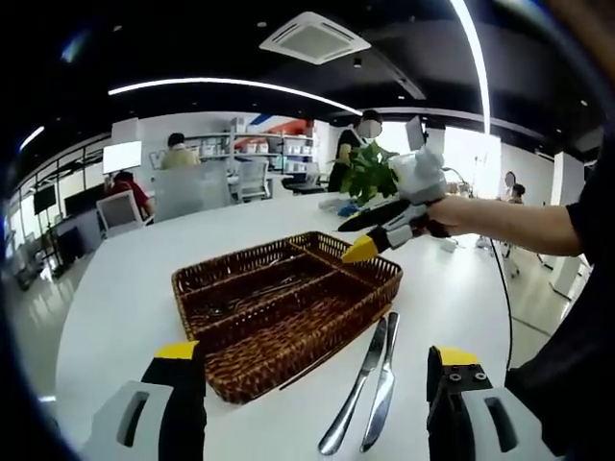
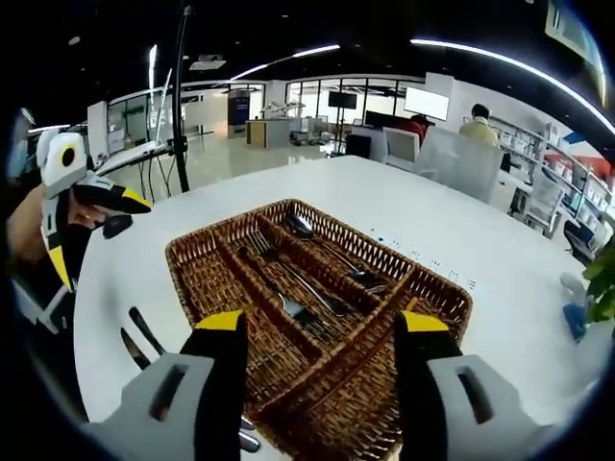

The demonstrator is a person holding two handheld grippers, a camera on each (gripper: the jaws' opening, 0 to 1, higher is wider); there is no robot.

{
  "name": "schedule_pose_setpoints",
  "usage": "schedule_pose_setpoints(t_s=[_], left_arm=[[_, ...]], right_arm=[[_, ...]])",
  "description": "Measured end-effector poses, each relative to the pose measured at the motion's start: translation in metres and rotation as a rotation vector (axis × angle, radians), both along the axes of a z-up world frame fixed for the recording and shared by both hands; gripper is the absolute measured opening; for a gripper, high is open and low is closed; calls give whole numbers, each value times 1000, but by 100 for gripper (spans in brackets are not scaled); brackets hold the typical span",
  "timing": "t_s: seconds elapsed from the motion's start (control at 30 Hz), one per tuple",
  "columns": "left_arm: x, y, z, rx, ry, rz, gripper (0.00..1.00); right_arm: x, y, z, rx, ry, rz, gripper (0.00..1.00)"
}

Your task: Arrange the knives, forks, and spoons in their matching storage slots by inserting each utensil handle-first until every utensil is classified and aligned in the correct compartment

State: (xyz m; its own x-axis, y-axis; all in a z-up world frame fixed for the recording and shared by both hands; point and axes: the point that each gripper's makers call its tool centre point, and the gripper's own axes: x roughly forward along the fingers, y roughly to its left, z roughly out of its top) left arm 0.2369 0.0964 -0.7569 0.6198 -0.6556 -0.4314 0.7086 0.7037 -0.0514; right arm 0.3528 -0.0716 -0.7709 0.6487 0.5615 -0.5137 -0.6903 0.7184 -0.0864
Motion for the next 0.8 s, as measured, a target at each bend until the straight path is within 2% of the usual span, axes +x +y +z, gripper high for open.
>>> schedule_pose_setpoints(t_s=[0.4, 0.5, 0.63, 0.8], left_arm=[[3, 2, 3, -19, -4, 16, 100], [3, 1, 4, -19, -12, 11, 100], [2, -1, 3, -22, -12, 11, 100], [2, -1, 3, -24, -20, 19, 100]], right_arm=[[-30, -9, 14, 29, -35, -50, 79], [-40, -13, 11, 15, -45, -75, 81], [-52, -17, 8, 59, -32, -109, 85], [-64, -25, 7, 63, -32, -135, 87]])
